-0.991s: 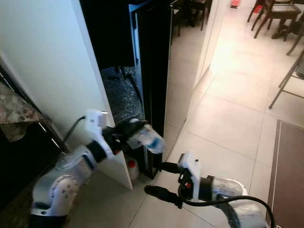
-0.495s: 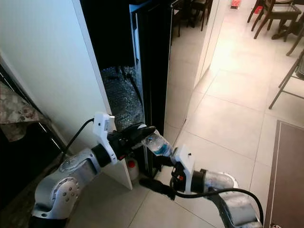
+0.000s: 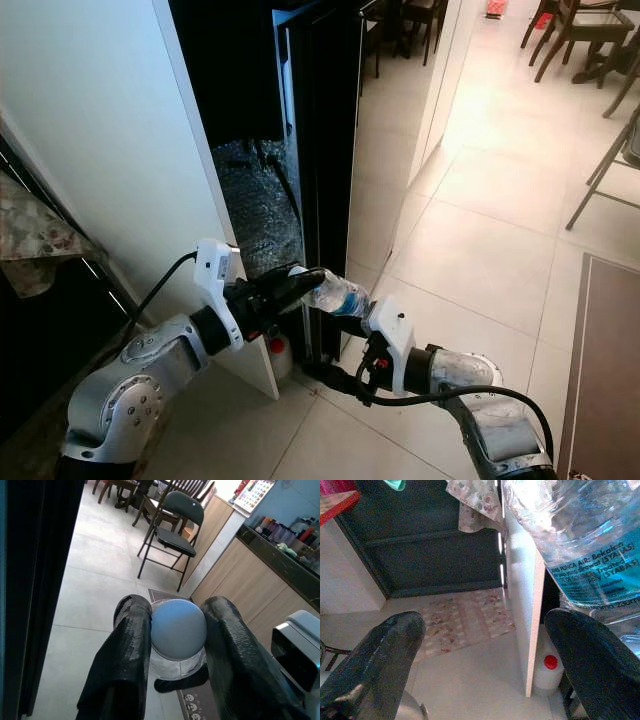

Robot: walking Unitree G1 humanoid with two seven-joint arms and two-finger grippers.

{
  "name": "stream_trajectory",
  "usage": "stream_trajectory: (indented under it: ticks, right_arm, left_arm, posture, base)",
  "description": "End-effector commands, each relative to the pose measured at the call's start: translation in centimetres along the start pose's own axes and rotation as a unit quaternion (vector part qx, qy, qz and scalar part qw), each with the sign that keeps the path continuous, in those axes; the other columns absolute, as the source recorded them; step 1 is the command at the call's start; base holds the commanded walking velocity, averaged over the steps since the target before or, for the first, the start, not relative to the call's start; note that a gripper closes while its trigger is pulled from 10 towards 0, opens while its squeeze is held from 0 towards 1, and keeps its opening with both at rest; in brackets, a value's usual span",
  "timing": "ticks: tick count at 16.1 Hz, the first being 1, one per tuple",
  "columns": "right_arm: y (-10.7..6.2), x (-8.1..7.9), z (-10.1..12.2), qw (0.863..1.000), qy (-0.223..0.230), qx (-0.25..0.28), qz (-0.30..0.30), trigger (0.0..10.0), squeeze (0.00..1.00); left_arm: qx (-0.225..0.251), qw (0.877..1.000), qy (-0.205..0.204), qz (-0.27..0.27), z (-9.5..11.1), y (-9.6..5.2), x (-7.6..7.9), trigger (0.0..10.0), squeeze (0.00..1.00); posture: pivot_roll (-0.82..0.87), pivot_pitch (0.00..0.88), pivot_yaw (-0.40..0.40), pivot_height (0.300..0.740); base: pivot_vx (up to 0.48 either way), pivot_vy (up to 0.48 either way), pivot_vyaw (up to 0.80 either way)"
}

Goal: Restocking fridge

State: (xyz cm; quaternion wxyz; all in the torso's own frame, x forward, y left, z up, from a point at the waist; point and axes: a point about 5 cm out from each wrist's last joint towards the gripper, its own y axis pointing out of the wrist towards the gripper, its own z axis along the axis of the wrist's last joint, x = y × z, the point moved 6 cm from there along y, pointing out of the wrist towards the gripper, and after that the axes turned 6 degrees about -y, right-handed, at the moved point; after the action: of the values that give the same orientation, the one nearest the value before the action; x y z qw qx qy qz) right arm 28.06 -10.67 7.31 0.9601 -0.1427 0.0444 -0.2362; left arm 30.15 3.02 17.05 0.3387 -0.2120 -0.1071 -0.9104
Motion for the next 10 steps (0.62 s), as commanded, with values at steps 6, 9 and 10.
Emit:
stream_trajectory:
  ticks: [6,9,10]
  right_arm:
    - [-1.2,2.5,-0.5,0.998,-0.013,-0.021,-0.054,10.0,0.00]
    - [-1.4,2.7,-0.6,0.998,-0.016,-0.024,-0.057,10.0,0.00]
    - [-1.5,2.9,-0.7,0.997,-0.019,-0.029,-0.062,10.0,0.00]
  left_arm:
    - [-0.006,0.999,0.004,-0.036,0.0,-0.2,1.3,10.0,0.00]
    - [-0.009,0.999,0.005,-0.035,-0.1,-0.2,1.3,10.0,0.00]
    - [-0.009,0.999,0.006,-0.036,-0.1,-0.2,1.3,10.0,0.00]
  posture:
    - [0.06,0.000,0.018,0.740]
    - [0.05,0.000,0.018,0.740]
    - [0.05,0.000,0.016,0.740]
  base:
    - [0.000,0.000,0.00]
    - [0.000,0.000,0.00]
    - [0.000,0.000,0.00]
